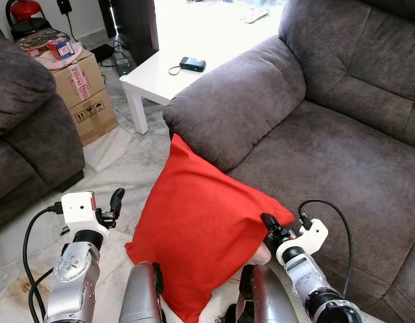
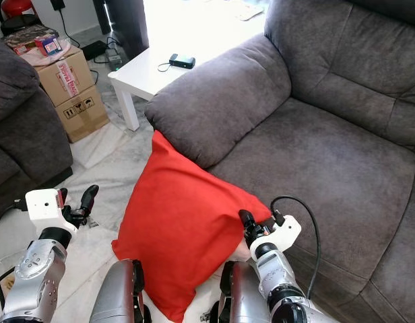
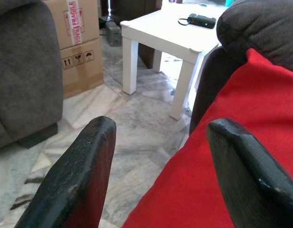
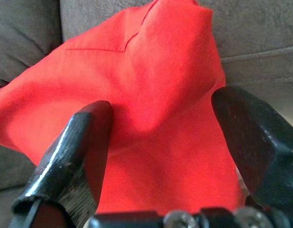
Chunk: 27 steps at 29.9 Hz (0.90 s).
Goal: Move the pillow to the sofa from floor
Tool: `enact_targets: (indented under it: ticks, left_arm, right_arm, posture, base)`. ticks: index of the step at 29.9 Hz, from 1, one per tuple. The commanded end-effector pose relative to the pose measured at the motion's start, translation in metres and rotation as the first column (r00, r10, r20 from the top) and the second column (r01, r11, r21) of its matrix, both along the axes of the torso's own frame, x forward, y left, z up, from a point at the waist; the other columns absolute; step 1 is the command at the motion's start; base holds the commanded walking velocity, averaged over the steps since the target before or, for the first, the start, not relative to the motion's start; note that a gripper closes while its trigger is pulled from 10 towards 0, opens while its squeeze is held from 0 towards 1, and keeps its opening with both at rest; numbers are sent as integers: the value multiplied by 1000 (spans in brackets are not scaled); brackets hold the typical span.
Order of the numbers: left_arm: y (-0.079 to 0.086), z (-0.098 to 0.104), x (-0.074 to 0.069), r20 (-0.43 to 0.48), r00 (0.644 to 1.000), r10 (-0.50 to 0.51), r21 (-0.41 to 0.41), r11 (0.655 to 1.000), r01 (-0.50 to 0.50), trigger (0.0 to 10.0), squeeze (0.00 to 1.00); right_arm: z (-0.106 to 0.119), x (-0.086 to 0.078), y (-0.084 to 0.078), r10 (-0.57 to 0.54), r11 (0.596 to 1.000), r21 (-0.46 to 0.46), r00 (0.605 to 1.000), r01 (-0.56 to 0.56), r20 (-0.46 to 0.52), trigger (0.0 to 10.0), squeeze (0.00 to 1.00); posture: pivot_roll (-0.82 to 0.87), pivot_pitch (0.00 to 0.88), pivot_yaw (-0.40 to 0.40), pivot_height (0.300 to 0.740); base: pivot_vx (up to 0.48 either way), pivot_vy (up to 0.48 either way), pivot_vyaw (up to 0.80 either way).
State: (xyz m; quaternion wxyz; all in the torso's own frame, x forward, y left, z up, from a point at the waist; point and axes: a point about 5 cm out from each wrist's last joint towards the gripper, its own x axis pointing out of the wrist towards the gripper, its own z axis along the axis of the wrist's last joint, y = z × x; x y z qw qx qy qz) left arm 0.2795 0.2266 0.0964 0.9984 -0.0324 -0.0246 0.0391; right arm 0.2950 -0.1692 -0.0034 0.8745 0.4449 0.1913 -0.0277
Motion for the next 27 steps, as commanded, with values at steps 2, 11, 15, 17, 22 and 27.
enact_targets:
  ticks: [2,11,15,17,22,27]
  left_arm:
    - [1,-3,-4,-18,1000,11,-16,1000,-12,10000,0]
    - [0,-2,-1,-9,1000,27,-29,999,-27,10000,0]
    - [-2,-2,1,-7,1000,26,-29,999,-26,10000,0]
    - [-4,-1,1,-2,1000,19,-17,1000,-19,10000,0]
    - [-3,-1,-4,-2,1000,29,-6,1000,-29,10000,0]
    - [1,-1,-12,-2,998,57,-1,998,-57,10000,0]
  right_arm:
    - [1,0,-1,10,1000,3,1000,-10,7,10000,0]
    - [10,10,14,87,996,0,995,-87,51,10000,0]
    - [11,12,18,123,992,-41,991,-121,49,10000,0]
    - [10,11,21,125,989,-77,992,-123,29,10000,0]
    - [8,10,23,120,984,-129,993,-119,-2,10000,0]
    - [7,10,29,141,980,-138,990,-142,-15,10000,0]
  posture:
    - [235,186,-55,573]
    - [230,169,-74,573]
    - [234,166,-78,573]
    - [238,167,-80,573]
    - [255,178,-93,573]
    - [269,201,-109,573]
  base:
    - [0,0,0]
    - [0,0,0]
    - [0,0,0]
    - [0,0,0]
    - [0,0,0]
    - [0,0,0]
